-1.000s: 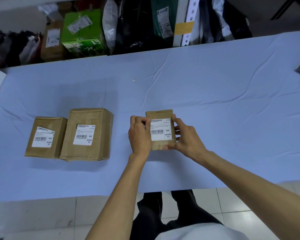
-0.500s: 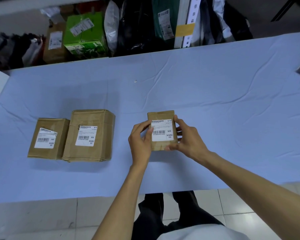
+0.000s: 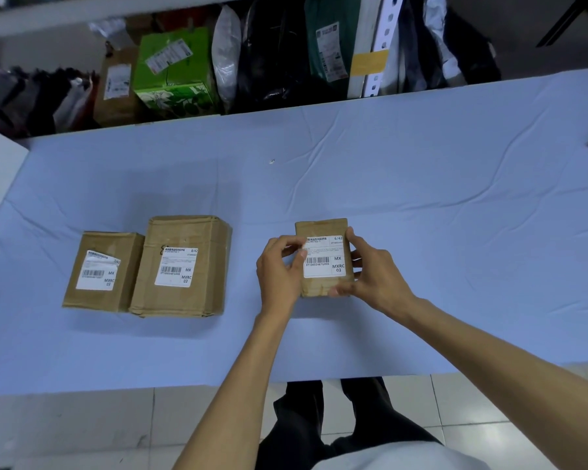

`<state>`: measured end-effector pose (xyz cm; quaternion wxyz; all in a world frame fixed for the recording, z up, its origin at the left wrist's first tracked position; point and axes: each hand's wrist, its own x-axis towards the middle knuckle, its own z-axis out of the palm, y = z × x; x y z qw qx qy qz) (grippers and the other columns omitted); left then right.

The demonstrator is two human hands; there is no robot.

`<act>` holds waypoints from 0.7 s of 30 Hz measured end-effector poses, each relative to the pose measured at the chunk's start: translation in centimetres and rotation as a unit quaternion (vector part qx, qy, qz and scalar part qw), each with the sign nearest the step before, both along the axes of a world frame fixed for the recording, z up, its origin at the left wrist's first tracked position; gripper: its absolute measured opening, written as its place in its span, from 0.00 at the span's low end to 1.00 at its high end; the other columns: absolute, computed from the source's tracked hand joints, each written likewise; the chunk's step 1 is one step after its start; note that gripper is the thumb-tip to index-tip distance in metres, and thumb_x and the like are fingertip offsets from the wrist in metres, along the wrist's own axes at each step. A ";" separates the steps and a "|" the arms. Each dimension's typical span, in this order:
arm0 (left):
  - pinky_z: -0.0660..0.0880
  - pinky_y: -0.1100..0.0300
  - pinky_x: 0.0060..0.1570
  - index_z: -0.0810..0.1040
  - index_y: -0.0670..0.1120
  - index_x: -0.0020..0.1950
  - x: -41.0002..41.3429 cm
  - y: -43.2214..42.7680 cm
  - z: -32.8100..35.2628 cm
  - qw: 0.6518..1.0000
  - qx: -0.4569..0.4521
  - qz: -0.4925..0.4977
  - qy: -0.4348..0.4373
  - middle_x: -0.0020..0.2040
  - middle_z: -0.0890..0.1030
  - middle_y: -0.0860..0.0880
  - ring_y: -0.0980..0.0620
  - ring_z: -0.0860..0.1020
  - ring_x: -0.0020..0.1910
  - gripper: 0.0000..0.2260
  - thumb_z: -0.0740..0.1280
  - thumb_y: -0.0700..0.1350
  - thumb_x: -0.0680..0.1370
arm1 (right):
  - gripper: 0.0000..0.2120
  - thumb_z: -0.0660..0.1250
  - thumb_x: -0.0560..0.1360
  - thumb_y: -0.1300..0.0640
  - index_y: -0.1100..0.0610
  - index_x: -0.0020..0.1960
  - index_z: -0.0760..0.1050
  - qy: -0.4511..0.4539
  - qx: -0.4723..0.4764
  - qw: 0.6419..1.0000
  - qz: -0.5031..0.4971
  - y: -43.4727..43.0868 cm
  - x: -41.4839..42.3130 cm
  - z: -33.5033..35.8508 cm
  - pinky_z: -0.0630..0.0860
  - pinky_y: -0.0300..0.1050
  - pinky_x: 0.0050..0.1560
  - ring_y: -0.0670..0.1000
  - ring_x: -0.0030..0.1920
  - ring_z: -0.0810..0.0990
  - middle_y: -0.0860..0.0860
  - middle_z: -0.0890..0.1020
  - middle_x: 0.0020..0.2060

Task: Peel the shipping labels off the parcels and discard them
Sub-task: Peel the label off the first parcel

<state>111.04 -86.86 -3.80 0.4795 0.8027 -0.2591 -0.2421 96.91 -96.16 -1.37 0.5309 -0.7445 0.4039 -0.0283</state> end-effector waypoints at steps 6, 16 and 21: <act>0.76 0.69 0.38 0.79 0.48 0.45 0.4 -0.9 0.2 0.999 -0.018 0.042 0.001 0.43 0.82 0.54 0.59 0.81 0.40 0.04 0.73 0.43 0.74 | 0.50 0.79 0.62 0.65 0.55 0.77 0.56 0.006 0.006 1.000 -0.003 0.1 0.0 0.0 0.74 0.27 0.42 0.44 0.47 0.77 0.42 0.76 0.47; 0.70 0.76 0.36 0.80 0.45 0.42 0.4 -1.4 0.2 0.997 0.024 0.031 -0.071 0.43 0.81 0.51 0.62 0.78 0.35 0.02 0.72 0.41 0.74 | 0.51 0.79 0.61 0.63 0.54 0.77 0.55 0.006 0.003 1.000 0.000 0.1 0.0 0.1 0.74 0.25 0.41 0.44 0.48 0.77 0.42 0.76 0.49; 0.77 0.64 0.40 0.80 0.45 0.43 0.6 -1.5 -0.1 0.995 0.037 0.017 -0.091 0.44 0.81 0.51 0.61 0.77 0.36 0.02 0.71 0.42 0.75 | 0.51 0.79 0.62 0.64 0.55 0.77 0.55 0.005 0.004 1.000 0.000 0.1 0.0 0.2 0.73 0.23 0.40 0.43 0.48 0.76 0.41 0.75 0.48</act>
